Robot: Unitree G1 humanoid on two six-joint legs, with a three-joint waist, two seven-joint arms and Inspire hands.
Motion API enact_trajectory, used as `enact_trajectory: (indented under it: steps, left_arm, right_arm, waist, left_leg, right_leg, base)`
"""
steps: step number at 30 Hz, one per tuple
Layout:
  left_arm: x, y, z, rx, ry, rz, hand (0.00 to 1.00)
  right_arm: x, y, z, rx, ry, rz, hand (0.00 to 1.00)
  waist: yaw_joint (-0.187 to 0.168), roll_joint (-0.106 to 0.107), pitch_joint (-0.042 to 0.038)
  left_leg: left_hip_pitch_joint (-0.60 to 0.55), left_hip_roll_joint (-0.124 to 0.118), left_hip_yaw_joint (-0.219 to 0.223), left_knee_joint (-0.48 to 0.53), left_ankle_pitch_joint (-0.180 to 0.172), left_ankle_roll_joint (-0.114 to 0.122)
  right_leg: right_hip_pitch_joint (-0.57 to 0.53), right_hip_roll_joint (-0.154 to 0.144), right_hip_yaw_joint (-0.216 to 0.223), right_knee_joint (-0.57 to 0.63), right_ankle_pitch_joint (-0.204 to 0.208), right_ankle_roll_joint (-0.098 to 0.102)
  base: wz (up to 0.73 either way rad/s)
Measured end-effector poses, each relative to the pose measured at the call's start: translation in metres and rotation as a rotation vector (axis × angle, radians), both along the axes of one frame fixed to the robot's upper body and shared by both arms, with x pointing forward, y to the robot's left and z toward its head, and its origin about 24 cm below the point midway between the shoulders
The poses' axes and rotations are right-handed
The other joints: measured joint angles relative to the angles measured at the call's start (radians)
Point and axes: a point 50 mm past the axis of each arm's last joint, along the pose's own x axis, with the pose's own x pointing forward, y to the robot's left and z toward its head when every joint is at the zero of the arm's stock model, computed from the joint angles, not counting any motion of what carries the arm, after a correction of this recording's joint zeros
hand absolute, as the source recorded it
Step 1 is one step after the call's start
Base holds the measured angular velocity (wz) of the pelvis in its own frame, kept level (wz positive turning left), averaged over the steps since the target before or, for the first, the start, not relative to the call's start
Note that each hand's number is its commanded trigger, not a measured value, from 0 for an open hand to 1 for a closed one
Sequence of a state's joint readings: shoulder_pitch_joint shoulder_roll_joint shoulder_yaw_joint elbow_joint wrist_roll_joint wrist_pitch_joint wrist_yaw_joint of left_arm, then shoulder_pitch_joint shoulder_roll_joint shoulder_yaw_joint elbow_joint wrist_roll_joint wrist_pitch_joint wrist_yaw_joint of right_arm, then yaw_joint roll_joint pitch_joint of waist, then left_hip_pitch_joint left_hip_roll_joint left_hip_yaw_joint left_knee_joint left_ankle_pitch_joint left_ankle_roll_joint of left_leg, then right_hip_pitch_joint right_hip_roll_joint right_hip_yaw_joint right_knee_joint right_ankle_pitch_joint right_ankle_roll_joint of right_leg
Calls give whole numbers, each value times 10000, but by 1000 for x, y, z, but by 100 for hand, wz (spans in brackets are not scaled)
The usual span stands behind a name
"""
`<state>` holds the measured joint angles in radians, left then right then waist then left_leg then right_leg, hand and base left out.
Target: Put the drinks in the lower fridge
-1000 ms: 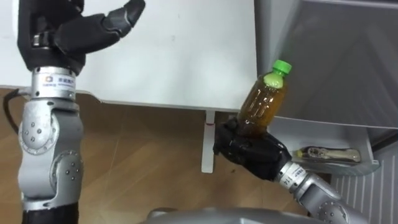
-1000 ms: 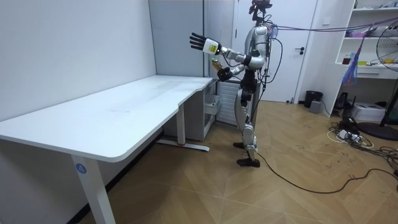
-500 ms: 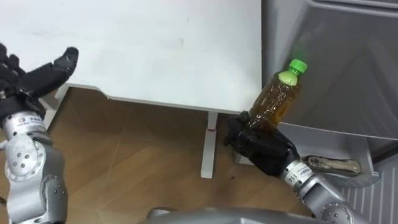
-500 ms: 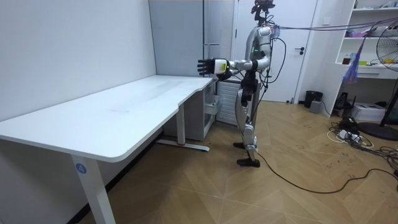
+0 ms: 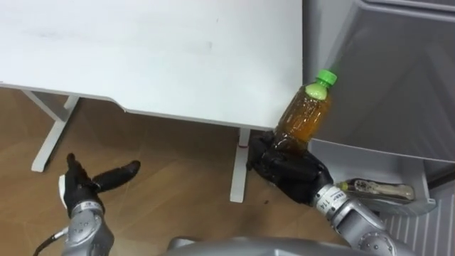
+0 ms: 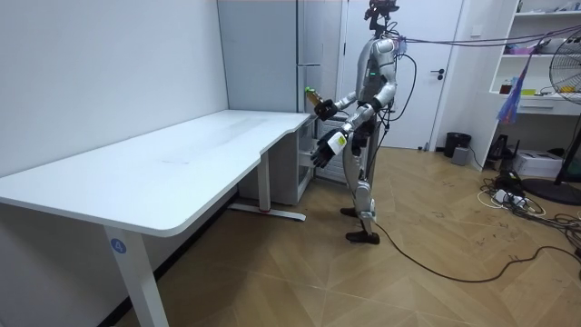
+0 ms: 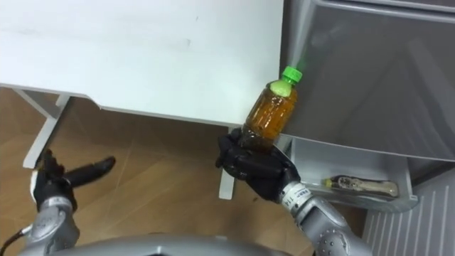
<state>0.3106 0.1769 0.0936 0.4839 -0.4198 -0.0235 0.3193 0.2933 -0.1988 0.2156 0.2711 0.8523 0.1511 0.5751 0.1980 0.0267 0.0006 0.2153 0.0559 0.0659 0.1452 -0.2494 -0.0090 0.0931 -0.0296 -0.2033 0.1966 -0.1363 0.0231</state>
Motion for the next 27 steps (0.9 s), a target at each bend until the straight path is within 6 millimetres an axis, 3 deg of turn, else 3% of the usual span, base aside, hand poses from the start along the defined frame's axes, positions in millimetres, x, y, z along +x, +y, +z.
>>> enact_trajectory:
  steps: [1, 12, 16, 23, 27]
  left_arm:
    - [-8, 1, -6, -70, 414, 78, 0]
    - [-59, -12, -43, -1395, 3200, -420, 0]
    - [-74, -18, -51, -1833, 4006, -810, 0]
    - [-74, -32, -57, -2068, 4582, -2792, 0]
    - [-61, -32, -56, -1598, 4631, -3844, 0]
  right_arm:
    - [0, 1, 0, 91, 37, 6, 100]
    - [-2, 8, -1, 630, 389, -69, 100]
    - [-3, 9, -2, 451, 508, 74, 100]
    - [-3, 10, -3, 313, 759, 314, 100]
    - [-1, 11, -4, 294, 888, 392, 100]
  waist:
    - [0, 45, 28]
    - [-20, 25, 41]
    - [-234, 30, 46]
    - [-593, 28, 43]
    - [-670, -40, 3]
  left_leg:
    - [7, -1, 10, -6, 0, 0]
    - [-84, 0, 50, -103, -4, 2]
    - [-157, 0, 13, -107, -4, 2]
    - [-365, -2, 9, -87, -3, 1]
    - [-500, -13, 10, -65, -1, 1]
  right_leg:
    - [3, 0, -1, -7, -1, 1]
    - [-125, 17, 32, -14, 0, 0]
    - [-110, 12, -36, -91, 4, 7]
    - [-247, -27, -191, -78, 3, 10]
    - [-382, -42, -186, -29, 4, 12]
  base:
    - [0]
    - [0]
    - [5]
    - [4]
    - [0]
